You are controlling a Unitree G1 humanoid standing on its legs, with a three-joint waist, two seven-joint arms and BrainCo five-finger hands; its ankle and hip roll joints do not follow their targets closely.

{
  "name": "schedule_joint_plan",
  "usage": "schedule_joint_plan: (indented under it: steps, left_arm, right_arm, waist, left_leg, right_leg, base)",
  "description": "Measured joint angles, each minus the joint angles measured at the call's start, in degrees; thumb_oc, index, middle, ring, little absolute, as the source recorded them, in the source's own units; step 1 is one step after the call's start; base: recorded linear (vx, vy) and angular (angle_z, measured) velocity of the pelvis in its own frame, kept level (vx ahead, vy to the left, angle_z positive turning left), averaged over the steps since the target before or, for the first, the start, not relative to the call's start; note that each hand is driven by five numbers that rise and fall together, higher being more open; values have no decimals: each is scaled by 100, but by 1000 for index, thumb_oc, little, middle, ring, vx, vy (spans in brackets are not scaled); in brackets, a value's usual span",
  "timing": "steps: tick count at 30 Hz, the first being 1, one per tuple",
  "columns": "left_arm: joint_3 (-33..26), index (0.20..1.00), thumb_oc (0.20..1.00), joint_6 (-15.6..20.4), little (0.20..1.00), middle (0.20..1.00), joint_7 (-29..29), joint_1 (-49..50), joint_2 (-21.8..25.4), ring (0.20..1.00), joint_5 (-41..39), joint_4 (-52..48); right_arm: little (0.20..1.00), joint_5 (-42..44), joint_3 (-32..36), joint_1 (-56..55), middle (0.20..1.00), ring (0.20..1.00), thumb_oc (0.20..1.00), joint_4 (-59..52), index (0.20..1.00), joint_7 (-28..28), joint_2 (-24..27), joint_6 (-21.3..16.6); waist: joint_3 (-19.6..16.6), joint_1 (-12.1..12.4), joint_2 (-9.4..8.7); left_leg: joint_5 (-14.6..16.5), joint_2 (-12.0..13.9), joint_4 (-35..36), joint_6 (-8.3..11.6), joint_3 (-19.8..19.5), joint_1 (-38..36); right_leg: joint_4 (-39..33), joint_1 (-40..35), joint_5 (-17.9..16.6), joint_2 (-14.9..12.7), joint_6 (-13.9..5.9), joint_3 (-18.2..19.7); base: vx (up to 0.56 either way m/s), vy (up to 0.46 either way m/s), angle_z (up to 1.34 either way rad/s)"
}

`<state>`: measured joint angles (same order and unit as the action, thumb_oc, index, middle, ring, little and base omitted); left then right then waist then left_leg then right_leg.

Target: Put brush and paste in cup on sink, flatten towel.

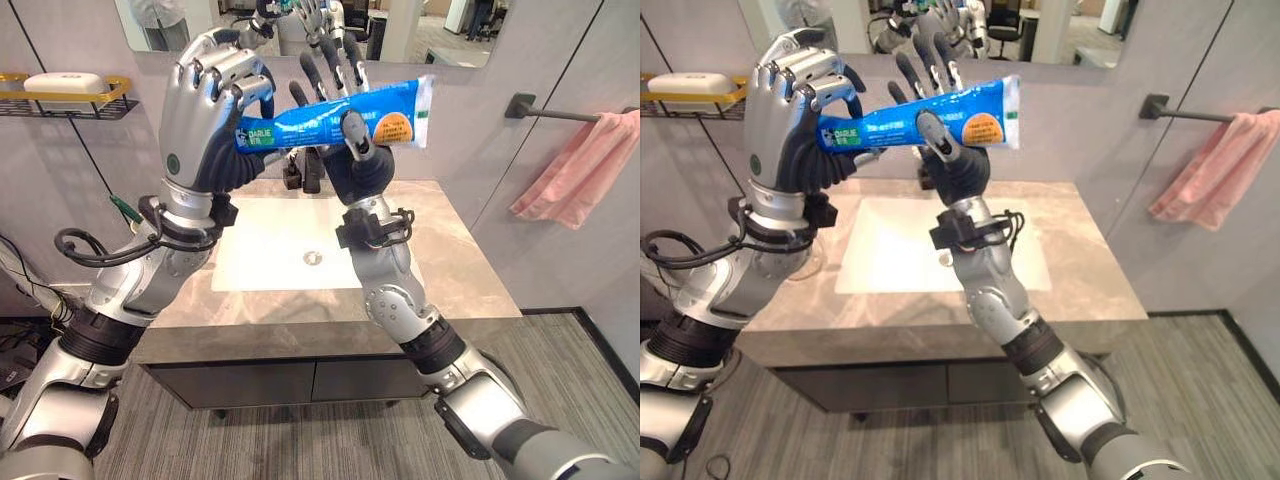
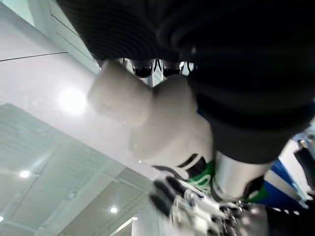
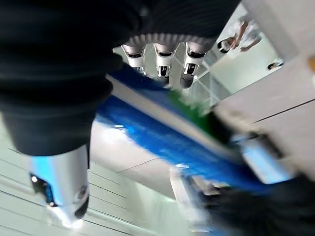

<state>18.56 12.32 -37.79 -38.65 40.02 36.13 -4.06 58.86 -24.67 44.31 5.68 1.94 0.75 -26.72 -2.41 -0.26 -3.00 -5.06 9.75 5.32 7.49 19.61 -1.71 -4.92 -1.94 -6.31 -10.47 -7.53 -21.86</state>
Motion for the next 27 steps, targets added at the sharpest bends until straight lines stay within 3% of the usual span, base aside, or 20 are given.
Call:
schedule_joint_plan:
  steps: [6, 10, 11, 12, 13, 15, 27]
  left_arm:
    - [37, 200, 200, 23, 200, 200, -7, 76, -330, 200, -17, -41]
    - [36, 200, 200, 44, 200, 200, -10, 105, -442, 200, -179, -45]
    - [37, 200, 200, 52, 200, 200, -10, 114, -443, 200, -201, -45]
    - [38, 200, 200, 62, 200, 200, -10, 116, -443, 200, -201, -45]
    - [39, 200, 200, 78, 200, 200, -10, 117, -443, 200, -202, -45]
    - [40, 200, 200, 84, 200, 200, -10, 119, -443, 200, -203, -42]
    - [35, 203, 203, 86, 203, 203, -9, 368, -447, 203, -250, -74]
  right_arm:
    - [1000, 431, 175, 42, 1000, 1000, 1000, -176, 1000, -78, -430, -448]
    - [1000, 621, 166, 39, 1000, 1000, 1000, -287, 1000, -87, -460, -479]
    - [849, 625, 161, 37, 849, 849, 849, -287, 849, -87, -460, -479]
    - [567, 625, 161, 37, 567, 567, 567, -288, 567, -88, -457, -479]
    - [385, 625, 160, 28, 385, 385, 385, -287, 385, -89, -439, -480]
    - [200, 625, 160, 24, 200, 200, 200, -288, 200, -88, -424, -480]
    - [200, 625, 132, -95, 200, 200, 200, -227, 200, -5, -452, -498]
  waist:
    - [-5, 71, -4]
    - [-4, 112, -2]
    - [-2, 111, 0]
    - [-2, 111, 1]
    - [-2, 109, 1]
    - [-1, 109, 2]
    - [16, 117, 63]
  left_leg:
    - [-5, -42, -1, -9, -98, 68]
    - [-7, -51, -1, -12, -130, 84]
    - [-7, -51, -1, -12, -130, 84]
    - [-8, -51, -1, -12, -130, 84]
    - [-8, -51, -1, -12, -130, 83]
    - [-8, -51, -1, -13, -130, 82]
    - [-9, -50, -1, -14, -140, 77]
  right_leg:
    - [0, -5, 20, -47, -9, -96]
    - [0, -8, 25, -53, -14, -130]
    - [1, -8, 26, -53, -14, -130]
    - [1, -8, 26, -53, -14, -130]
    - [0, -9, 26, -53, -14, -130]
    - [0, -10, 26, -53, -14, -130]
    - [1, -23, 27, -52, -16, -140]
  base:
    - [2, 5, 10]
    - [4, 5, 4]
    - [0, 0, 0]
    - [0, 0, 0]
    - [0, 0, 0]
    - [0, 0, 0]
    - [0, 0, 0]
